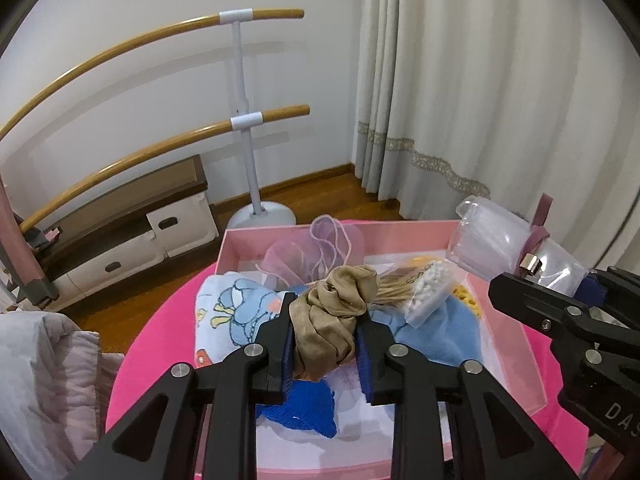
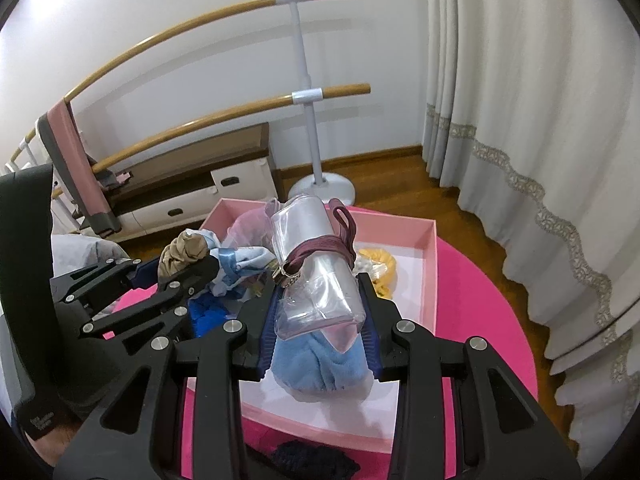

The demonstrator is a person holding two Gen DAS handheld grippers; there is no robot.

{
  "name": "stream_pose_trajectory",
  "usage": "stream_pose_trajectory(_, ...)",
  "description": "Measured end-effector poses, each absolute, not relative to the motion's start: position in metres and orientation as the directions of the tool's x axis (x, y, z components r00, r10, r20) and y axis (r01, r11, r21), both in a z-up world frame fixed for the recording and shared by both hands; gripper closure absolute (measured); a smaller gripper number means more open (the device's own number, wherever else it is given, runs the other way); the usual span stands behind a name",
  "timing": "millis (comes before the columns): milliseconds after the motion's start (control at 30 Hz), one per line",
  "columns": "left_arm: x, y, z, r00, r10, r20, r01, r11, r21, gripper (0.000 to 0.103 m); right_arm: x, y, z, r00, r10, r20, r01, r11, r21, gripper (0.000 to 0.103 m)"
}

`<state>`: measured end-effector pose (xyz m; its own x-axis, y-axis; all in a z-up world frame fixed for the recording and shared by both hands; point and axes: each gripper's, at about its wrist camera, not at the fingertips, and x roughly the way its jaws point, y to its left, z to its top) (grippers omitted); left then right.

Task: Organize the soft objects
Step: 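Lower the scrunchie and clear pouch into the pink box and open both tools, then withdraw both tools from the box and hold them above the table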

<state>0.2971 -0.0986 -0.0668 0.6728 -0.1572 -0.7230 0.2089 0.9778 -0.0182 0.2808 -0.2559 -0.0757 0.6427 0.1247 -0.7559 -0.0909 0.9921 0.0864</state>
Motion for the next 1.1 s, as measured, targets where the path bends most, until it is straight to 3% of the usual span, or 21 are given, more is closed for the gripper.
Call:
stream_pose_trajectory(33,0.3,-0.1,-0.07,0.666,-0.157,-0.73,0.214,0.977,-0.015,0.072,0.282,-0.256,-0.079,0.637,0.124,-0.761,-0.089,0.992,0.087,0.07)
stream_pose_trajectory(100,0.307,-0.103,-0.078,0.66,-0.147,-0.737,0.219,0.976,0.002,0.041,0.285,-0.258,-0.085,0.628,0.124,-0.769,-0.083,0.992,0.093,0.07)
stream_pose_trajectory(133,0.308,-0.103,-0.079,0.669,-0.137,-0.731,0.216,0.976,0.015,0.032,0.286,-0.258,-0.088,0.623,0.122,-0.772,-0.075,0.993,0.096,0.069)
stream_pose_trajectory(200,0.308,-0.103,-0.082,0.689,-0.117,-0.716,0.203,0.979,0.035,0.006,0.287,-0.262,-0.094,0.614,0.132,-0.779,-0.071,0.991,0.112,0.052)
stream_pose_trajectory(233,0.307,-0.102,-0.082,0.696,-0.111,-0.709,0.195,0.98,0.038,0.004,0.287,-0.265,-0.095,0.614,0.14,-0.777,-0.072,0.99,0.121,0.047)
stream_pose_trajectory(333,0.299,-0.097,-0.082,0.711,-0.109,-0.695,0.183,0.983,0.032,0.002,0.282,-0.272,-0.092,0.631,0.152,-0.761,-0.057,0.987,0.15,0.019)
stream_pose_trajectory(367,0.297,-0.096,-0.082,0.713,-0.104,-0.694,0.178,0.984,0.035,0.001,0.28,-0.274,-0.089,0.641,0.164,-0.749,-0.057,0.984,0.167,0.006)
stream_pose_trajectory(400,0.294,-0.095,-0.082,0.719,-0.096,-0.688,0.17,0.985,0.04,0.001,0.277,-0.276,-0.086,0.653,0.17,-0.738,-0.057,0.983,0.176,0.0)
stream_pose_trajectory(1100,0.133,-0.055,-0.016,0.838,-0.072,-0.54,0.12,0.991,0.053,0.001,0.156,-0.244,-0.01,0.812,0.101,-0.575,-0.014,0.988,0.154,0.0)
